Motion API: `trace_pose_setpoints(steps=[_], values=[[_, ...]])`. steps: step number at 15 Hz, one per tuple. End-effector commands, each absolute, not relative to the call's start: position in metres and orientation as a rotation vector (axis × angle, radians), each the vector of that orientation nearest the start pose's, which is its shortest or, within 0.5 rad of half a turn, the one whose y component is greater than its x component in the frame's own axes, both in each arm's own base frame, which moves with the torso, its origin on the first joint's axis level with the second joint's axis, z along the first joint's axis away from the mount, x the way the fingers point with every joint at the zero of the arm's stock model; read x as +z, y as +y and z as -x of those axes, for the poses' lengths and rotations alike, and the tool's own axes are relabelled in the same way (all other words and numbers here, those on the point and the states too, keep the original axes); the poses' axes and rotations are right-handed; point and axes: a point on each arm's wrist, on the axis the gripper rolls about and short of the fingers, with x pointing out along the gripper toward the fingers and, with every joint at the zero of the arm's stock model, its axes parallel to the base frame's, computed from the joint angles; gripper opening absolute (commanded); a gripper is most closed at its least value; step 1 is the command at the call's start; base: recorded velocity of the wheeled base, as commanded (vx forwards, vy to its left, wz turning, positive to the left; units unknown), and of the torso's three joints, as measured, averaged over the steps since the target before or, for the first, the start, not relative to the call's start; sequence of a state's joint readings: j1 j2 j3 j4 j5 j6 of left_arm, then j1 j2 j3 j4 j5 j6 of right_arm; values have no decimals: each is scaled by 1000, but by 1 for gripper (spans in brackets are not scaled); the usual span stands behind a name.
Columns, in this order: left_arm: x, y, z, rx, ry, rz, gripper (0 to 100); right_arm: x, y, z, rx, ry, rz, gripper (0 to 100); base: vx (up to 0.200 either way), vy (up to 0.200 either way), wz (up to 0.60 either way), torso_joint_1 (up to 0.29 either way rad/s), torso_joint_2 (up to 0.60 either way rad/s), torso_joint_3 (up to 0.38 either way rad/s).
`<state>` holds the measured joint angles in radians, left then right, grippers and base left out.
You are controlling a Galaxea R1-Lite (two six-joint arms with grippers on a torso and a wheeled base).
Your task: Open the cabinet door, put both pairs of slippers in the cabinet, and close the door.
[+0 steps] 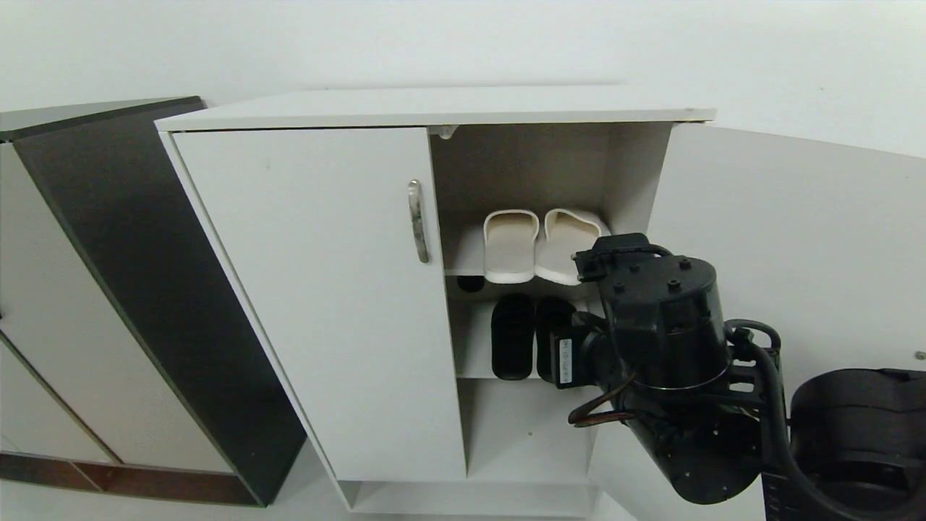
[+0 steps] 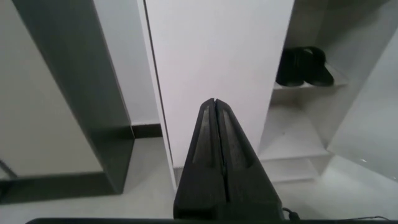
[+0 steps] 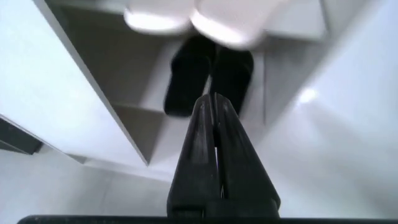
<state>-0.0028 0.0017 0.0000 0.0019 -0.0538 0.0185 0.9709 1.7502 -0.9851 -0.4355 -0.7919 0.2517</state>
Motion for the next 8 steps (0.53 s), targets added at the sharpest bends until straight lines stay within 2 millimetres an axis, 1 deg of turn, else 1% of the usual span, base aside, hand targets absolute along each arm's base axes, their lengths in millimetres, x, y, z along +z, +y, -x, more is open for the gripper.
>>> trace_pose_setpoints(steps=[1, 5, 8], values=[[75, -1, 23, -57, 3, -18, 0, 195, 257, -196, 147, 236, 12, 0, -200, 0, 0, 2, 2, 2], [75, -1, 23, -57, 3, -18, 0, 192, 256, -195, 161, 246, 16, 0, -200, 0, 0, 1, -1, 1], [75, -1, 23, -57, 3, -18, 0, 189, 253, -198, 151, 255, 26, 0, -200, 0, 0, -2, 2, 1]])
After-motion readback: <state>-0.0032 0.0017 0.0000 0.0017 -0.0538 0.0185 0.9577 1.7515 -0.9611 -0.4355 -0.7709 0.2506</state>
